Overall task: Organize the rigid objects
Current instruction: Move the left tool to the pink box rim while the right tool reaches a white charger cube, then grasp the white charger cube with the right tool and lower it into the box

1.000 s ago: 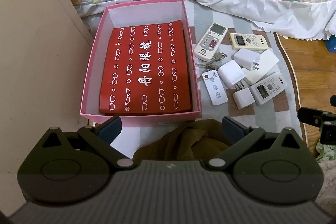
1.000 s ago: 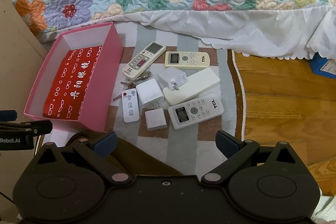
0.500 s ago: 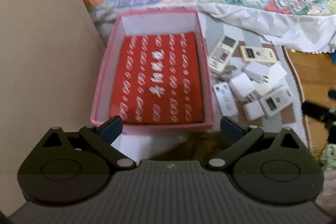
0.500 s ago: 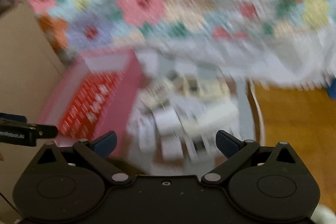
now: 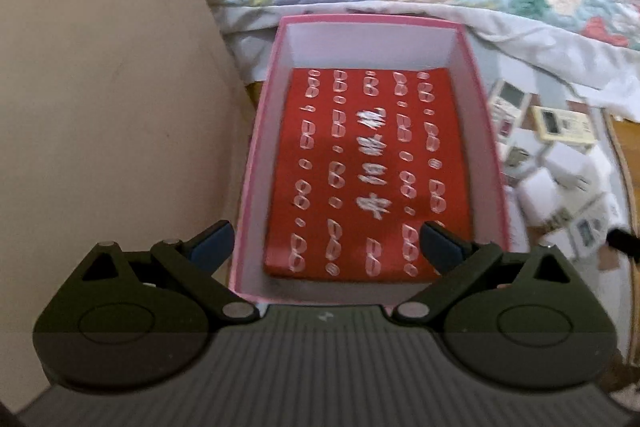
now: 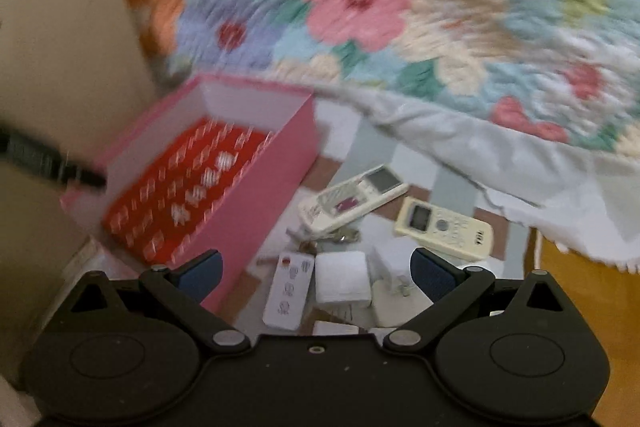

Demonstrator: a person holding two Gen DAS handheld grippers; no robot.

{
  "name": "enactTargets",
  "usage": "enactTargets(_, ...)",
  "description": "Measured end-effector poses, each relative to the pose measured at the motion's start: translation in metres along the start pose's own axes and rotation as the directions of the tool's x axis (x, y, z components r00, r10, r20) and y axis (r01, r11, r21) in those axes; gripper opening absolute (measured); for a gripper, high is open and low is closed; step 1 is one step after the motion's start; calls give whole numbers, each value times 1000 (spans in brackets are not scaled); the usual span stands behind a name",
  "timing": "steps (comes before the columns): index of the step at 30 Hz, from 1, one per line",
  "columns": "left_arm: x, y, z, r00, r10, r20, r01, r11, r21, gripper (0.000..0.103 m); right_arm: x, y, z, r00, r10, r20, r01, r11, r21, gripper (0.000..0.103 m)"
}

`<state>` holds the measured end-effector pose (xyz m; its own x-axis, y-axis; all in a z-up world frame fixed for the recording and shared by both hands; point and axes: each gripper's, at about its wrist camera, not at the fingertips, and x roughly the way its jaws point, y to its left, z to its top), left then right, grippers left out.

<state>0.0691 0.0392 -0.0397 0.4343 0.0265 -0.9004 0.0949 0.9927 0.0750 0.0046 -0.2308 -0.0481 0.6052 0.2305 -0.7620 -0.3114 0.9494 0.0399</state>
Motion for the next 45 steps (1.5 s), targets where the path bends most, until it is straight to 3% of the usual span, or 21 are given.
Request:
enactTargets(3,15,6,13,1000,13,-21,-13,1000,-20,100,28,1,0,999,5,-39,-8,997,-78,98)
enactTargets(5,26,9,20,999,25,-26,-26,999,-21,99,48,-6,0,997,19,-71,-24,997,-72,94)
enactTargets(8,44,10,28,998,45,-47,-46,999,-8,98,80,-21,0,990,1,-144,-7,999,-44,81)
enactTargets(10,58,11,30,997,41,-72,-41,999,-10,96,97,-27,-1,981,-12,-194,6,999,-31,58)
enactTargets(11,66,12,30,995,38,-91,-40,999,-17,92,105,-29,-1,976,-17,-215,11,1000,-26,56)
enactTargets(14,87,16,32,989,69,-132,-73,997,-29,85,116,-33,-4,974,0,-225,1,1000,5,57)
enactTargets(18,101,19,30,984,108,-141,-114,993,-35,83,121,-34,-9,976,21,-215,-15,999,28,57)
enactTargets(22,112,21,30,984,103,-146,-109,993,-39,79,127,-33,-11,977,11,-212,-9,1000,14,63)
enactTargets(24,118,20,31,984,117,-138,-123,992,-35,66,132,-32,-11,975,11,-220,-9,1000,10,63)
enactTargets(25,121,19,30,982,129,-135,-133,991,-23,39,134,-32,-13,974,24,-227,-20,1000,18,64)
enactTargets(26,126,19,30,979,150,-140,-152,988,-5,26,136,-32,-14,973,32,-227,-28,999,21,64)
enactTargets(28,132,27,28,975,173,-143,-177,984,-21,15,138,-32,-14,974,31,-223,-29,1000,13,60)
enactTargets(31,131,35,28,983,120,-136,-129,990,-64,12,139,-36,-12,972,37,-231,-29,999,39,60)
enactTargets(34,129,29,26,987,114,-116,-118,992,-31,11,138,-32,-13,970,36,-238,-33,999,18,60)
enactTargets(38,124,23,24,994,4,-107,-6,1000,-19,6,139,-33,-13,969,49,-244,-35,998,61,62)
enactTargets(39,125,23,24,994,4,-105,-6,1000,-25,6,142,-35,-15,967,64,-247,-47,996,71,65)
enactTargets(45,129,25,22,997,20,-75,-23,999,-40,6,134,-40,-22,978,68,-199,-41,990,138,60)
